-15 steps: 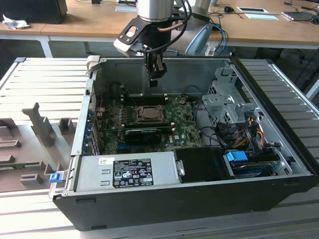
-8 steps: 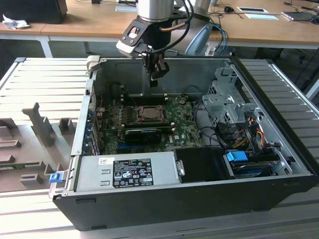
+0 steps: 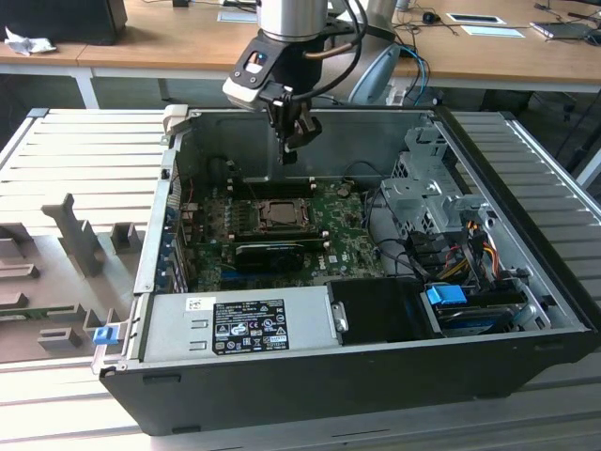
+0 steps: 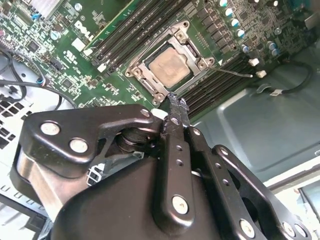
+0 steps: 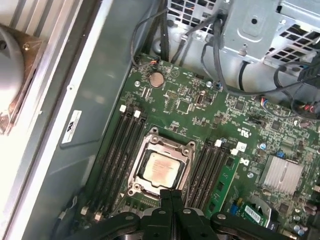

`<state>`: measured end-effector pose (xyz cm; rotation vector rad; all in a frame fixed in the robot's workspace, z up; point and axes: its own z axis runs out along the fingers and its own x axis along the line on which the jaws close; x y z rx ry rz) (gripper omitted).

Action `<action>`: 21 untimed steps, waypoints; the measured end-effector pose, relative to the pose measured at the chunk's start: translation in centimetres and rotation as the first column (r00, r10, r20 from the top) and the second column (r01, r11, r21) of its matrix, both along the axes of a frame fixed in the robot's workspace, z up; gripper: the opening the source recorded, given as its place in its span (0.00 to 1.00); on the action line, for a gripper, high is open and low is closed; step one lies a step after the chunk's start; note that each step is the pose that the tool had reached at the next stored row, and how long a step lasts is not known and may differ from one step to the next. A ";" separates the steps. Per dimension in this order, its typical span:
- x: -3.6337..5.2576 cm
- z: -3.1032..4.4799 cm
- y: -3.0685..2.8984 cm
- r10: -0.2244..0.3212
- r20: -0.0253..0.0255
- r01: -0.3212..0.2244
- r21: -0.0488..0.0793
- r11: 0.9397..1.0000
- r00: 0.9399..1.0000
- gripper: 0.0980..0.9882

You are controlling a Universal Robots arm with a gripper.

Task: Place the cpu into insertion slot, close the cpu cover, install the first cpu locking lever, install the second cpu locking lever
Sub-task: 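Install the first cpu locking lever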

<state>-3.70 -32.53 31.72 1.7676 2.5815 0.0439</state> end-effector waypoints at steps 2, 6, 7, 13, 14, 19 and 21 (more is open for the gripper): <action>0.00 0.00 0.00 0.015 0.000 -0.015 0.000 1.000 1.000 0.01; 0.00 0.00 0.00 0.050 0.000 -0.050 0.000 0.999 0.999 0.01; 0.00 0.00 0.00 0.067 0.000 -0.067 0.000 0.998 0.998 0.01; 0.00 0.00 -0.01 0.130 0.000 -0.130 0.000 0.991 0.991 0.01; 0.00 0.00 -0.01 0.143 0.000 -0.143 0.000 0.990 0.990 0.01; 0.00 0.00 -0.01 0.196 0.000 -0.196 0.000 0.981 0.981 0.01; 0.00 0.00 -0.01 0.214 0.000 -0.214 0.000 0.977 0.977 0.01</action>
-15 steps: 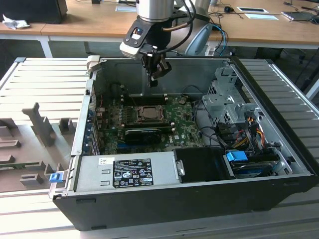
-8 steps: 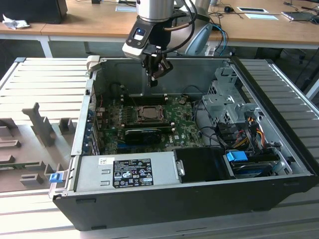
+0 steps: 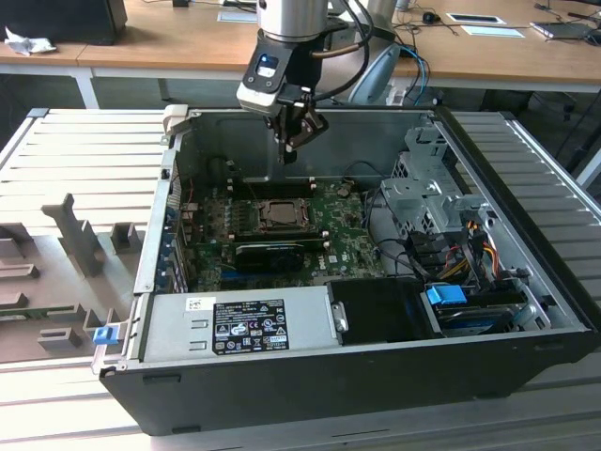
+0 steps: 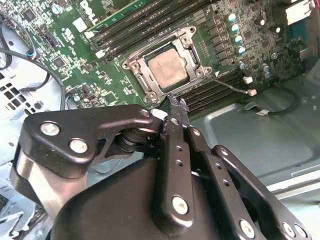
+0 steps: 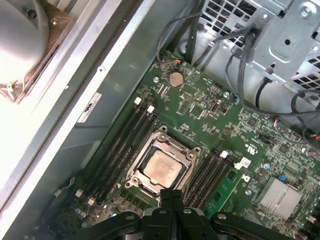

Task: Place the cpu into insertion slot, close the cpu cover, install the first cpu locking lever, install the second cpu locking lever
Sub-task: 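Install the first cpu locking lever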

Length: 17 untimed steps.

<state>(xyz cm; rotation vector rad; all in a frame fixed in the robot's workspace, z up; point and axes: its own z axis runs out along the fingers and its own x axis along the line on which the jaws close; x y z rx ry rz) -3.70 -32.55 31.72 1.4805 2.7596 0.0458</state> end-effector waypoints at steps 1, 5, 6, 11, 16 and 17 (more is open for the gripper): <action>0.00 0.00 0.00 0.008 0.000 -0.008 0.000 1.000 1.000 0.01; 0.00 0.00 0.00 0.052 0.000 -0.052 0.000 0.999 0.999 0.01; 0.00 0.00 0.00 0.060 0.000 -0.060 0.000 0.998 0.998 0.01; 0.00 0.00 0.00 0.111 0.000 -0.111 0.000 0.994 0.994 0.01; 0.00 0.00 0.00 0.158 0.000 -0.158 0.000 0.987 0.987 0.01; 0.00 0.00 0.00 0.166 0.000 -0.166 0.000 0.986 0.986 0.01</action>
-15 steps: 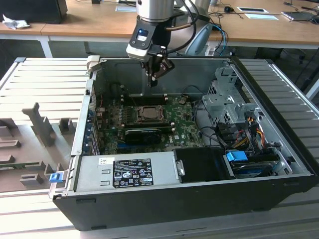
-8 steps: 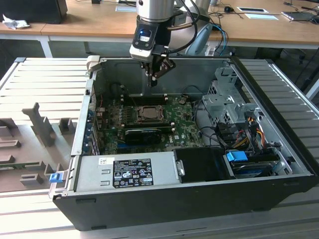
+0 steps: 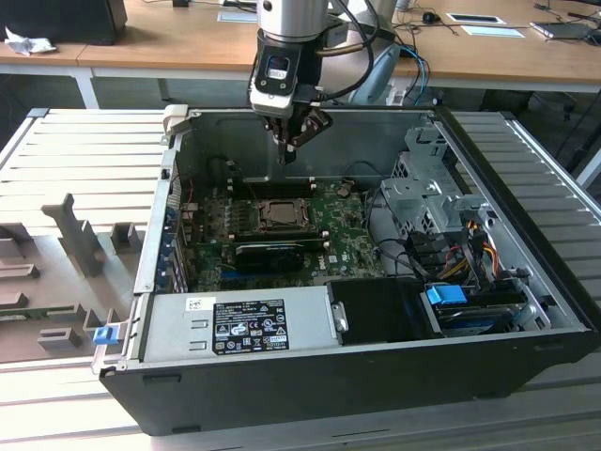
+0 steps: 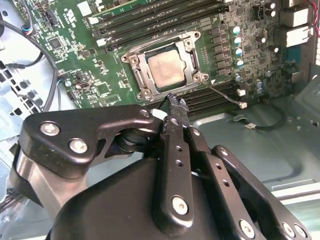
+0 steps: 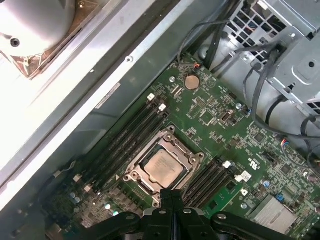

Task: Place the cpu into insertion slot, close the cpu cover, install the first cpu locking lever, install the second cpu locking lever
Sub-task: 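Install the first cpu locking lever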

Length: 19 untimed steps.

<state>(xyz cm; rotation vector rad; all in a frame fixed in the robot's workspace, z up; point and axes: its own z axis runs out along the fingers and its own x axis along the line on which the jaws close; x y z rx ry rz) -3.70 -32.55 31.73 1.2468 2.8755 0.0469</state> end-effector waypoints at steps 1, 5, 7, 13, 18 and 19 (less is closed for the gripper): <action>0.00 0.00 0.00 0.006 0.000 -0.006 0.000 1.000 1.000 0.01; 0.00 0.00 0.00 0.035 0.000 -0.035 0.000 0.999 0.999 0.01; 0.00 0.00 0.00 0.052 0.000 -0.052 0.000 0.999 0.999 0.01; 0.00 0.00 0.00 0.094 0.000 -0.094 0.000 0.996 0.996 0.01; 0.00 0.00 -0.01 0.153 0.000 -0.153 0.000 0.988 0.988 0.01; 0.00 0.00 -0.01 0.164 0.000 -0.164 0.000 0.986 0.986 0.01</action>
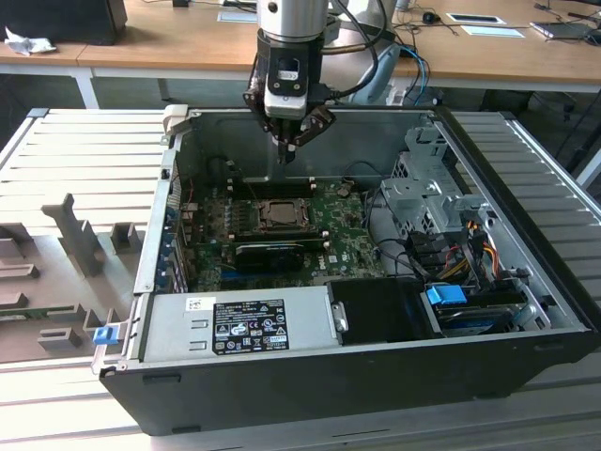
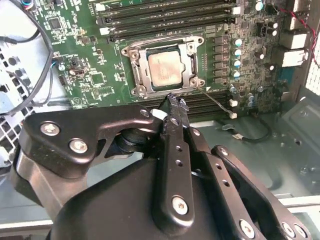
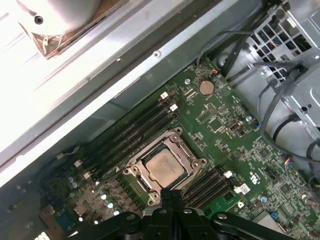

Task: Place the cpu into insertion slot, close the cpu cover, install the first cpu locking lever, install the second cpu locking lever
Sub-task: 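Install the first cpu locking lever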

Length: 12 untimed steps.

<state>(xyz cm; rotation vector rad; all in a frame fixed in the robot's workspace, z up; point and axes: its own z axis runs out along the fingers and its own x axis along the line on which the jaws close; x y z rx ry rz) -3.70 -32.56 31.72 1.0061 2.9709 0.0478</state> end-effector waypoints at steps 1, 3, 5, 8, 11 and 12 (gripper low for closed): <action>0.00 0.00 0.00 0.013 0.000 -0.013 0.000 1.000 1.000 0.01; 0.00 0.00 0.00 0.044 0.000 -0.044 0.000 0.999 0.999 0.01; 0.00 0.00 0.00 0.077 0.000 -0.077 0.000 0.997 0.997 0.01; 0.00 0.00 0.00 0.118 0.000 -0.118 0.000 0.993 0.993 0.01; 0.00 0.00 -0.01 0.154 0.000 -0.154 0.000 0.988 0.988 0.01; 0.00 0.00 -0.01 0.165 0.000 -0.165 0.000 0.986 0.986 0.01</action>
